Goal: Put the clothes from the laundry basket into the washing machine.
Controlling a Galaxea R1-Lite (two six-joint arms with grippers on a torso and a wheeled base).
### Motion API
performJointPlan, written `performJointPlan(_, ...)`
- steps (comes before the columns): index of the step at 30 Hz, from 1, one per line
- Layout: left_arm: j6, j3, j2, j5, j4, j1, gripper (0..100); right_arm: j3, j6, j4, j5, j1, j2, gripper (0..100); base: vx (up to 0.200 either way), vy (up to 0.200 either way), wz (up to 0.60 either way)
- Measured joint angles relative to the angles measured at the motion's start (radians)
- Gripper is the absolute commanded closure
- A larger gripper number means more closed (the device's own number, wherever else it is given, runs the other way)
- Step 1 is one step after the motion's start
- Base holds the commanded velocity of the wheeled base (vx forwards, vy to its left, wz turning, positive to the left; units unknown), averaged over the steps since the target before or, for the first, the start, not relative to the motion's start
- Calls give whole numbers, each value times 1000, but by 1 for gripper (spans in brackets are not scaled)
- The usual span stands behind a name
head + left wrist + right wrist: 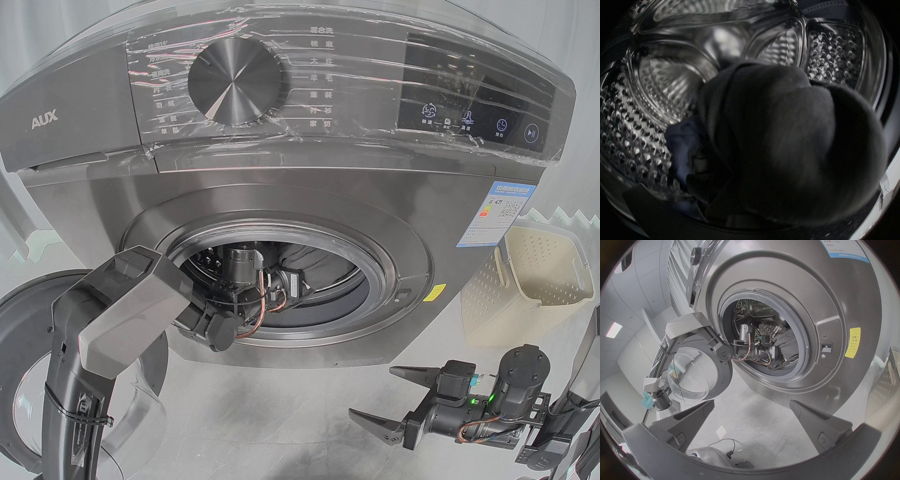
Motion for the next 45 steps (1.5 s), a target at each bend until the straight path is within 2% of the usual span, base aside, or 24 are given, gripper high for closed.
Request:
performJointPlan(13,-51,-489,141,129,-27,18,100,-8,0,0,0,2,-5,0,0,0,0)
performJointPlan(17,-56,-566,177,147,-31,19,100,-11,0,0,0,2,-6,0,0,0,0)
performJointPlan(18,-57,-572,183,150,-33,19,0,-11,0,0,0,2,-6,0,0,0,0)
performJointPlan(21,-57,-549,193,154,-42,19,0,-11,0,0,0,2,-6,0,0,0,0)
performJointPlan(29,-55,-330,163,144,-58,15,0,-10,0,0,0,2,-7,0,0,0,0)
performJointPlan(35,-47,-81,80,97,-75,5,0,-8,-1,0,1,-3,-8,0,0,0,0)
performJointPlan(45,11,333,-69,42,-226,-48,0,-3,-4,0,3,-12,-22,0,0,0,0)
